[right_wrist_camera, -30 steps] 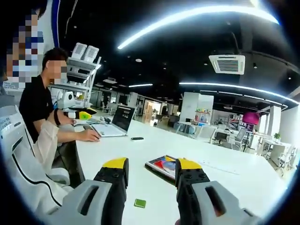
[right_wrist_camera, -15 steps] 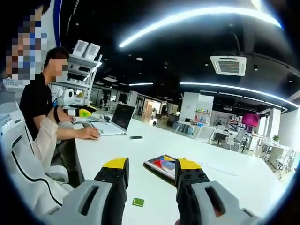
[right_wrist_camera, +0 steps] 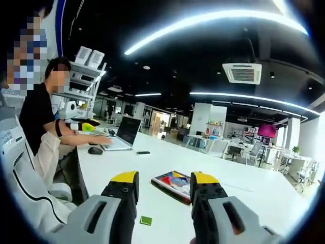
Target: Pick up the tangram pieces one by one and place each piece onto its matching region on the pattern sheet, fitting the shapes together until the outline on the sheet is completely filled by the tangram pieces
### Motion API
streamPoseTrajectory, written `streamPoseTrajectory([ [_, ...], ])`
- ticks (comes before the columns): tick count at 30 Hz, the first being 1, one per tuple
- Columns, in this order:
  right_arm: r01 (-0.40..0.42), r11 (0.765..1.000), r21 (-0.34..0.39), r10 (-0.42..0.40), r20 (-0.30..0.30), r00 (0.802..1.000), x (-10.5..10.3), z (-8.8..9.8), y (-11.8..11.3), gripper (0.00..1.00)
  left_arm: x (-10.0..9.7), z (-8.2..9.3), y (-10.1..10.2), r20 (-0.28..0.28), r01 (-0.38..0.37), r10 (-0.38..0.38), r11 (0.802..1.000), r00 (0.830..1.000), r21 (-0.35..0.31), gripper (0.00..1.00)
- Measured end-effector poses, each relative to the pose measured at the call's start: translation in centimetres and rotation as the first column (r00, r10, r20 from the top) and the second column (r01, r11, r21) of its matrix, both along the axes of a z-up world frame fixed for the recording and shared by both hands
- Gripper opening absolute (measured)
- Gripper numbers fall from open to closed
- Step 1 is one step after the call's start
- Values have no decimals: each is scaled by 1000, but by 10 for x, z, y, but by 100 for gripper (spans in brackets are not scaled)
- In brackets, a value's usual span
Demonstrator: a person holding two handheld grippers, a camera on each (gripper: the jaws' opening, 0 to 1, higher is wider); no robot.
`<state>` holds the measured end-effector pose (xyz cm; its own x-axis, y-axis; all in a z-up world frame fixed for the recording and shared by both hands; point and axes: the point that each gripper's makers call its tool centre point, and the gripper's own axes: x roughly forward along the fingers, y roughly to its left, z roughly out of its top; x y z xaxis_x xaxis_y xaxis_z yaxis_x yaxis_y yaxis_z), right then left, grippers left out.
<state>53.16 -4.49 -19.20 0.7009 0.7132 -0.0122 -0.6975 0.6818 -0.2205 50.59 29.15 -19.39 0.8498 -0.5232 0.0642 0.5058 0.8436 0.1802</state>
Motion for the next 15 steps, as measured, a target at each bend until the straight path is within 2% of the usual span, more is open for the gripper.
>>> streamPoseTrajectory([
  [7,12,1000,-6,-12,-3,1000,1,-1,-2,41,1,2,0,10,2,-2,1000,1000,-7,29],
  [10,15,1000,-10,-15,0,1000,1,-1,-2,41,4,-4,0,2,-28,27,998,1000,53,29],
  [15,13,1000,-17,-13,0,1000,0,-3,-1,41,7,-7,-6,-6,-14,14,998,1000,54,29],
])
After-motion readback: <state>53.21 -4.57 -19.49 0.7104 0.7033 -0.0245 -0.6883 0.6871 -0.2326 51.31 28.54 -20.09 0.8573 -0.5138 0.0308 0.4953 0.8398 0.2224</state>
